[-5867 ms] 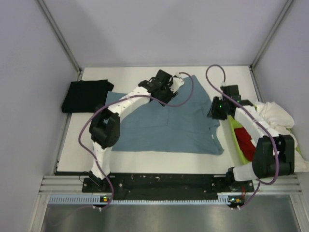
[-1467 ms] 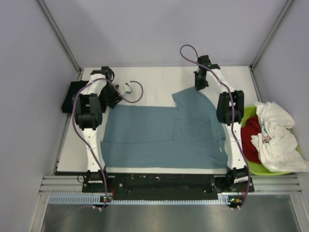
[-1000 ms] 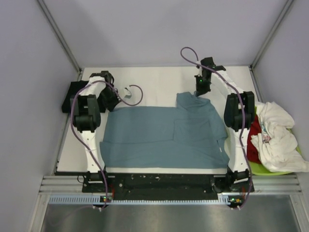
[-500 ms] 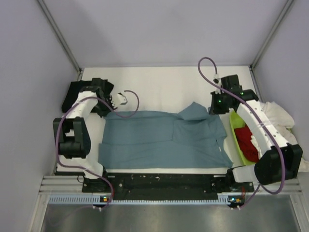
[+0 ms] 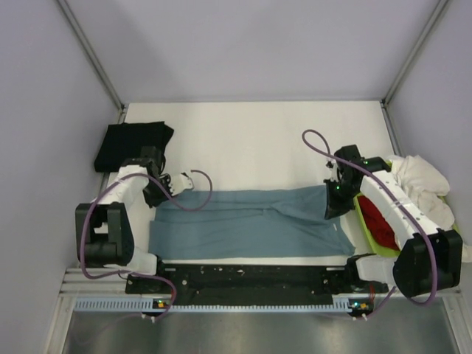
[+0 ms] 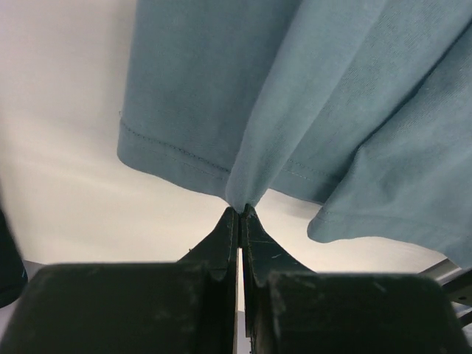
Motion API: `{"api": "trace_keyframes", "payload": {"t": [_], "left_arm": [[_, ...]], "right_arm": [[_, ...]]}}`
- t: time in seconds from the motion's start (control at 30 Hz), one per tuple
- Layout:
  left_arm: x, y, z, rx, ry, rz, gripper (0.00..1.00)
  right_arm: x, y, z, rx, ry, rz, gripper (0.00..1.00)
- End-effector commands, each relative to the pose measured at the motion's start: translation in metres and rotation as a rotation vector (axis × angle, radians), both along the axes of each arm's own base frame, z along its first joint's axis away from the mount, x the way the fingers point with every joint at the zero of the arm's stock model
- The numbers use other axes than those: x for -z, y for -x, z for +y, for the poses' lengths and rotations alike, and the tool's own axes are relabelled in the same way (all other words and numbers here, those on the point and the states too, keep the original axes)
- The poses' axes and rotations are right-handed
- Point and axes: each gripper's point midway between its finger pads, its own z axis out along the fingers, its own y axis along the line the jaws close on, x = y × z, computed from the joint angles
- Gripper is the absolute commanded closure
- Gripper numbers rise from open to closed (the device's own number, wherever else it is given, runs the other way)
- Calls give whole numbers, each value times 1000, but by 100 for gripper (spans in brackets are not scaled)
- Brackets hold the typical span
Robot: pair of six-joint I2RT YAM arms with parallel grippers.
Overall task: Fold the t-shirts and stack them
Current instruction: Fold the other side of the tshirt into a rectangle
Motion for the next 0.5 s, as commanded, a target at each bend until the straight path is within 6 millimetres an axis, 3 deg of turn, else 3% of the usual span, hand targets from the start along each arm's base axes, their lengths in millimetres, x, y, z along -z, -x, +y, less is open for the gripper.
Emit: {"api": "trace_keyframes", "payload": {"t": [0.0,0.3,0.43,0.47], "left_arm": [[1,-10,7,-6,-33,-28,100],[-8,-29,13,30,-69,-76,100],[2,-18,19,56,-107,-17,100],[7,-12,21,66,-121,6,100]], "right_arm": [[10,16,0,12,9,85,100],[30,26,-19,74,114,152,100],[35,27,-22,83,137,176,100],[36,27,-22,83,140,183,95]]}}
